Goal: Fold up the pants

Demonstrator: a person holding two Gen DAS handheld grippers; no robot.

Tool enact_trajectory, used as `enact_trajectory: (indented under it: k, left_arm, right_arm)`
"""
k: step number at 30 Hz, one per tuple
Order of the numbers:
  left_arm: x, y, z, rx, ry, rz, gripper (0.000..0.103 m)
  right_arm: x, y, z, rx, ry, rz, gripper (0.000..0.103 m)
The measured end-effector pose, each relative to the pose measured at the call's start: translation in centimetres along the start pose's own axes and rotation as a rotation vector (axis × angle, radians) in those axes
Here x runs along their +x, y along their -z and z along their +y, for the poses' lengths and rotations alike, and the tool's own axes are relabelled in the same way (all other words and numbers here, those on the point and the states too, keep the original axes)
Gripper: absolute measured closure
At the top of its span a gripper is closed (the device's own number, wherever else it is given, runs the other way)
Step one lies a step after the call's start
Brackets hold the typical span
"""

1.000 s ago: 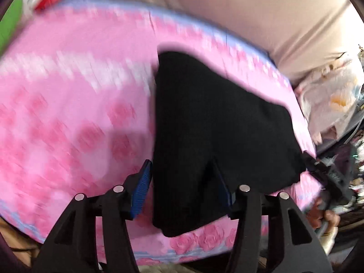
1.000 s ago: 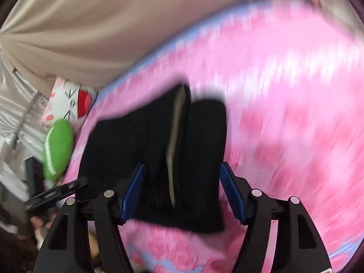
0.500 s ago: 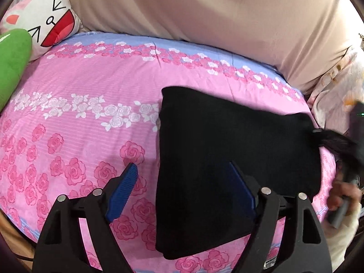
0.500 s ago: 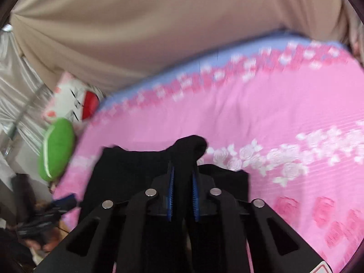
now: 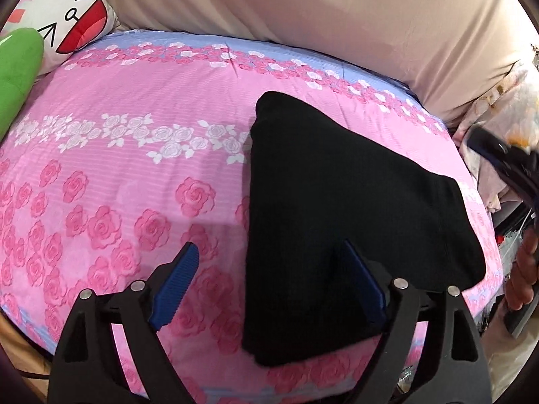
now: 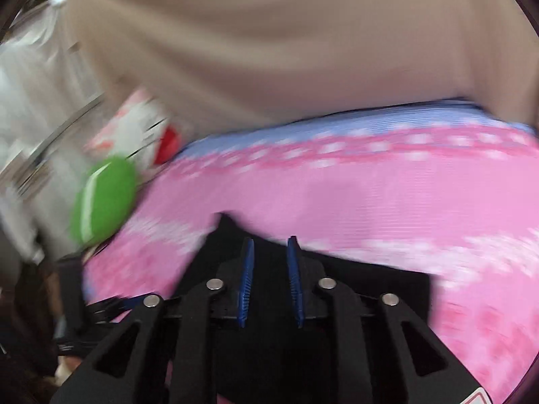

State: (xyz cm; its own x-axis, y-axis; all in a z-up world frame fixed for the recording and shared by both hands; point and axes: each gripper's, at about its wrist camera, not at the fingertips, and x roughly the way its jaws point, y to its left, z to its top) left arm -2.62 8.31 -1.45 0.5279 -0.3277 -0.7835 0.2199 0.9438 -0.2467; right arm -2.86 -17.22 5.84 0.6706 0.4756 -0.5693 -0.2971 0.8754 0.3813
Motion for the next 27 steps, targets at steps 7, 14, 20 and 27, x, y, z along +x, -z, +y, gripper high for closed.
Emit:
enact_trajectory:
  k: [7, 14, 20, 27]
  left_arm:
    - [-0.2, 1.0, 1.4, -0.017, -0.014, 0.009, 0.017]
    - [-0.2, 1.1, 1.9, -0.017, 0.012, 0.013, 0.016]
    - [0.5, 0.8, 0.8, 0.013, 0.002, 0.029, 0.016]
    - [-0.2, 0.2, -1.2, 0.051, -0.017, 0.002, 0.016]
  right_arm:
    - [18.6, -0.5, 6.2, -0.161, 0.004, 0.3, 0.103]
    - [17.6, -1.8, 6.0, -0.079, -0.076, 0.238, 0.103]
    - [18.6, -1.2, 4.9, -0.075, 0.005, 0.271, 0.103]
    - [3.8, 0.5, 0.8, -0.059, 0.103, 0.041, 0.093]
